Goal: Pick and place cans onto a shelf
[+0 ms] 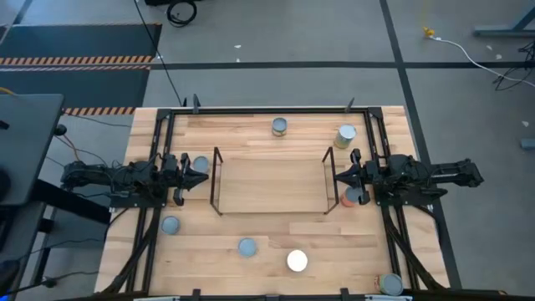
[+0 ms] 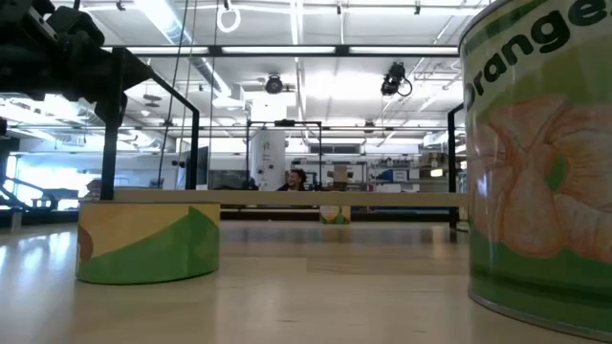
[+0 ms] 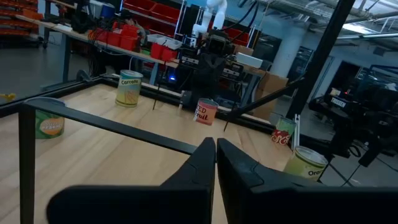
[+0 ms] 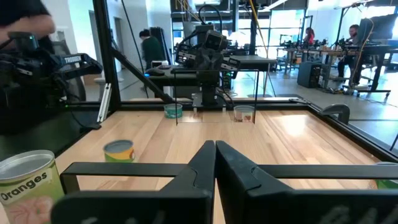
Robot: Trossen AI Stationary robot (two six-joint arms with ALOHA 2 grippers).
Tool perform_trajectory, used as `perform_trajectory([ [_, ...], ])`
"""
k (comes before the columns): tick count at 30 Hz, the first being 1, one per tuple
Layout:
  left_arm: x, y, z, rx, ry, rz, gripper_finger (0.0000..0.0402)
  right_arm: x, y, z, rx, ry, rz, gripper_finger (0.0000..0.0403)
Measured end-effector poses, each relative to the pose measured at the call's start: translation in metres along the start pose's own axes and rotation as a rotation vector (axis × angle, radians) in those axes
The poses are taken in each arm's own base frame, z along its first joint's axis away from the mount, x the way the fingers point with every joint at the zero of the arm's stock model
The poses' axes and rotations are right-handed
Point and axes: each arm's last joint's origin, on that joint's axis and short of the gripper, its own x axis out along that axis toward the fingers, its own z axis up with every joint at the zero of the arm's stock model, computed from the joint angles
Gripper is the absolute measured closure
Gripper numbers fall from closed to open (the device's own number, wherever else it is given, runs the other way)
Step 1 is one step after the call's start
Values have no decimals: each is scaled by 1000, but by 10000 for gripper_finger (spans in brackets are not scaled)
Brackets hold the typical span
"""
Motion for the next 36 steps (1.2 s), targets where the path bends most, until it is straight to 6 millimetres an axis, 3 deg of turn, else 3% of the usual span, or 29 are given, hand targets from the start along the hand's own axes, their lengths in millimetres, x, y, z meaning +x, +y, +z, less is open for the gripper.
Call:
perform_trajectory([
  [15, 0, -1, 4, 26, -41, -6, 379, 0, 0, 0, 0, 0, 0, 385],
  [18, 0, -1, 7, -150, -56, 15, 379, 0, 0, 0, 0, 0, 0, 385],
  [21, 1, 3, 16, -339, -114, 192, 379, 0, 0, 0, 0, 0, 0, 385],
  [25, 1, 0, 44, -394, -195, 289, 379, 0, 0, 0, 0, -2, 0, 385],
  [30, 0, -11, 97, -389, -296, 369, 379, 0, 0, 0, 0, -3, 0, 385],
  [36, 2, -14, 142, -310, -205, 663, 394, 0, 0, 0, 0, -4, 0, 385],
])
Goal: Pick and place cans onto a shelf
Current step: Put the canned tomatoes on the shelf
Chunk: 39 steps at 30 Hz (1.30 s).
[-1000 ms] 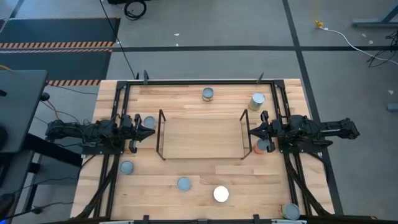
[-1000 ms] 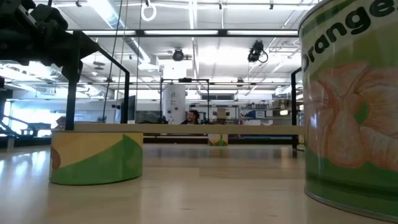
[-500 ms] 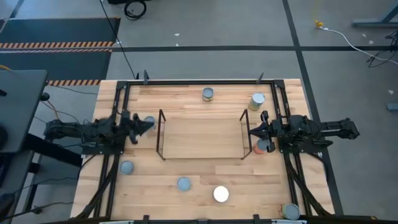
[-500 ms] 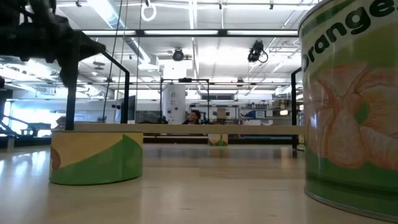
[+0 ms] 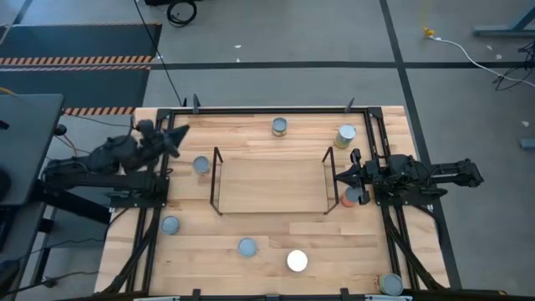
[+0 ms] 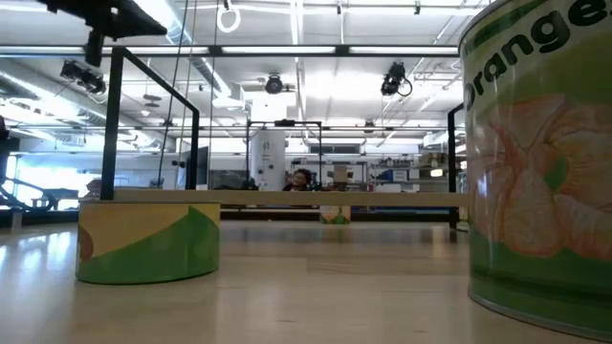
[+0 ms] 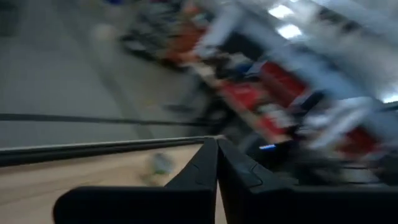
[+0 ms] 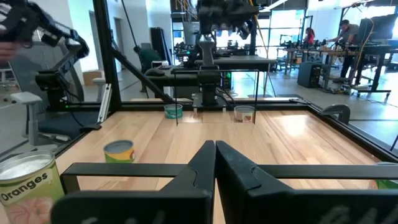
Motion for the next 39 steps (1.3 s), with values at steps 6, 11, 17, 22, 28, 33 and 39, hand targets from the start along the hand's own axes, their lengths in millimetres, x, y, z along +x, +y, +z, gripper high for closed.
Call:
perform_trajectory([
  [6, 17, 1, 17, -24, 107, 428, 390, 0, 0, 0, 0, -1, 0, 385],
  [11, 44, 16, 10, -91, 397, 732, 371, 0, 0, 0, 0, -2, 1, 385],
  [17, 93, 39, 1, -42, 790, 783, 346, 0, 0, 0, 0, -3, 1, 385],
  [22, 123, 59, -8, 39, 1103, 725, 297, 0, 0, 0, 0, -3, 1, 385],
  [28, 137, 66, -31, 345, 1424, 479, 217, 0, 0, 0, 0, -3, 1, 385],
  [33, 136, 55, -42, 645, 1550, 234, 193, 0, 0, 0, 0, -3, 1, 385],
  [39, 127, 47, -48, 958, 1668, 72, 209, 0, 0, 0, 0, -3, 1, 385],
])
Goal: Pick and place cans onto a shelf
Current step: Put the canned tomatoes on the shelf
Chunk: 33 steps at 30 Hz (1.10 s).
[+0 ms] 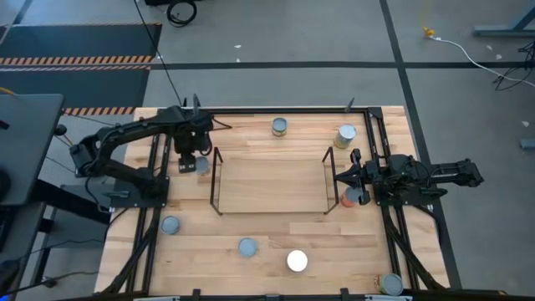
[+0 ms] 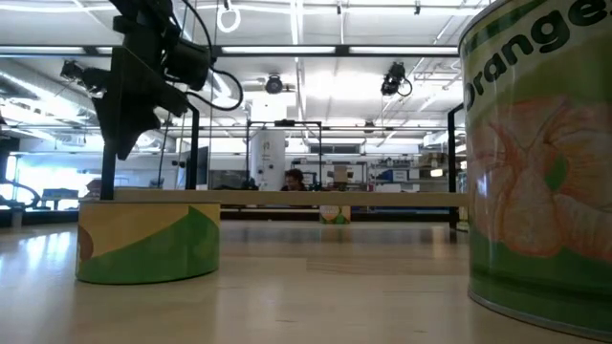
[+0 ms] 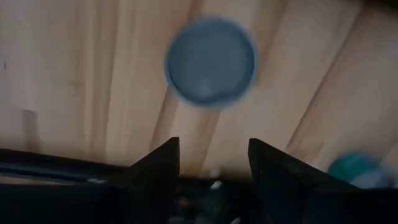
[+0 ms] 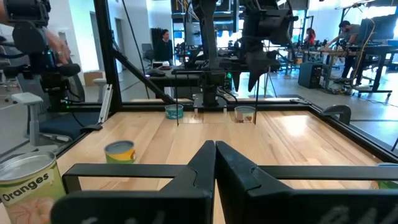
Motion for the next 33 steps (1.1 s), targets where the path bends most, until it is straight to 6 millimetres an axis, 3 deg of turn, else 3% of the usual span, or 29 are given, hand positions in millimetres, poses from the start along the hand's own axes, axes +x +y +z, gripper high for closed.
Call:
perform_trajectory([
  [8, -1, 16, 10, -32, -147, 63, 213, 0, 0, 0, 0, 0, 0, 385],
  [16, 16, 38, -4, -61, -159, 42, 181, 0, 0, 0, 0, 0, 0, 385],
  [24, 33, 29, -1, -30, -189, -28, 171, 0, 0, 0, 0, 0, -1, 385],
  [33, 51, 27, 0, -117, -216, -2, 205, 0, 0, 0, 0, 0, -1, 385],
])
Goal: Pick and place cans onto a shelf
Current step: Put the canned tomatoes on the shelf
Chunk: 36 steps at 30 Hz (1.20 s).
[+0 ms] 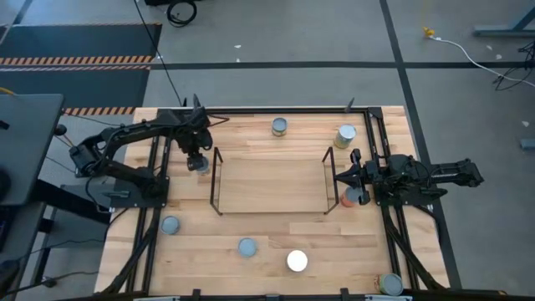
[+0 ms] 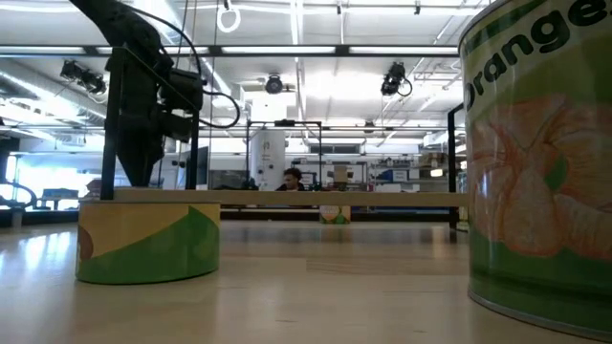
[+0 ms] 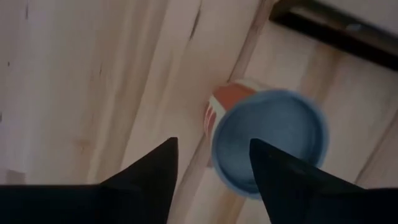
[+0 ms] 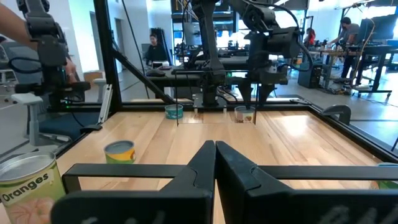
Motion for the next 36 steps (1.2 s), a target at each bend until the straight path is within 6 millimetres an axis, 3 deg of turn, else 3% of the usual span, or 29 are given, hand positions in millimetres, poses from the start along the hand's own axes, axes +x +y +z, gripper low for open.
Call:
perform_trajectory([
  [5, 8, -2, -3, 103, -14, -14, 262, 0, 0, 0, 0, 1, 0, 385],
  [11, 18, -4, -9, 162, -44, -58, 375, 0, 0, 0, 0, 1, 0, 385],
  [16, 1, -3, -6, 85, 33, -20, 391, 0, 0, 0, 0, 1, 0, 385],
  [22, -46, -2, 11, 112, 91, 55, 395, 0, 0, 0, 0, 0, 0, 385],
  [27, -106, -4, 25, 111, 67, 143, 395, 0, 0, 0, 0, 1, 0, 385],
  [33, -179, -15, 51, -70, -258, 222, 396, 0, 0, 2, -36, -22, -1, 385],
  [36, -198, -31, 68, -117, -396, 204, 396, 0, 0, 10, -56, -99, -3, 385],
])
